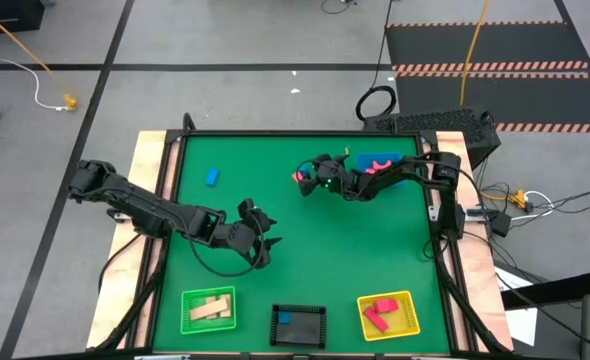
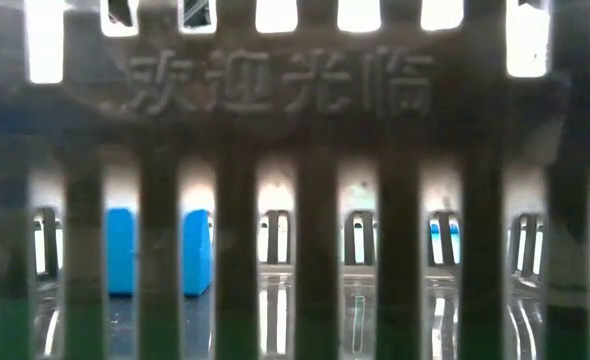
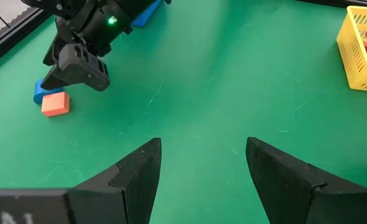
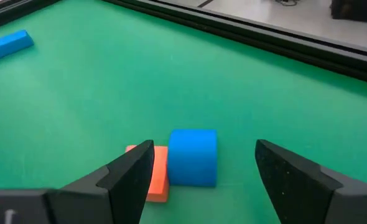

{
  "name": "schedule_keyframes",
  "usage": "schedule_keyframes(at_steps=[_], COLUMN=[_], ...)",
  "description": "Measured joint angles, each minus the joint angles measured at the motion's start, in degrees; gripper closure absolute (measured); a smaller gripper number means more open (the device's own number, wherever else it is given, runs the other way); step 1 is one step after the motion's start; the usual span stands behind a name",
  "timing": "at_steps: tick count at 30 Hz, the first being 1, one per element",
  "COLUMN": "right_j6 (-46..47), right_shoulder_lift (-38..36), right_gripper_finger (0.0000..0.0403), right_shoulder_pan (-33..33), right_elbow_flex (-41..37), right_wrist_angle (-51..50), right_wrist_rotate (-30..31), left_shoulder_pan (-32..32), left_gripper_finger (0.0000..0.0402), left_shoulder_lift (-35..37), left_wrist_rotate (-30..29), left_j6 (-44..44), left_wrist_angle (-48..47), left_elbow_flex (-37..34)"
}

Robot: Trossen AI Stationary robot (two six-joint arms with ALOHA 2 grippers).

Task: Sort & place blocks by color
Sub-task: Put the blue block into the black bin

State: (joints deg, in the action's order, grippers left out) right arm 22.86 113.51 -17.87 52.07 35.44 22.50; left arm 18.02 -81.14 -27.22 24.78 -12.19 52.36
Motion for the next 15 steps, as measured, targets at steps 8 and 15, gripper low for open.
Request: schedule_keyframes(at_steps=[8, 15], right_j6=[-2.8, -4.1], right_shoulder_lift=[4.3, 9.3], right_gripper_finger=[0.0133, 0.0133], right_shoulder_pan=[0.4, 0.7], right_elbow_flex=[5.2, 9.8], right_wrist_angle=[-1.3, -1.2], right_wrist_rotate=[0.0, 1.7], left_shoulder_pan=[0.0, 0.1], left_gripper_finger=[0.0167, 0.0167], left_shoulder_lift=[0.0, 0.0], left_wrist_rotate=[0.0, 0.0], left_j6=[1.4, 1.4], left_wrist_angle=[0.0, -0.3], left_elbow_flex=[0.0, 0.0])
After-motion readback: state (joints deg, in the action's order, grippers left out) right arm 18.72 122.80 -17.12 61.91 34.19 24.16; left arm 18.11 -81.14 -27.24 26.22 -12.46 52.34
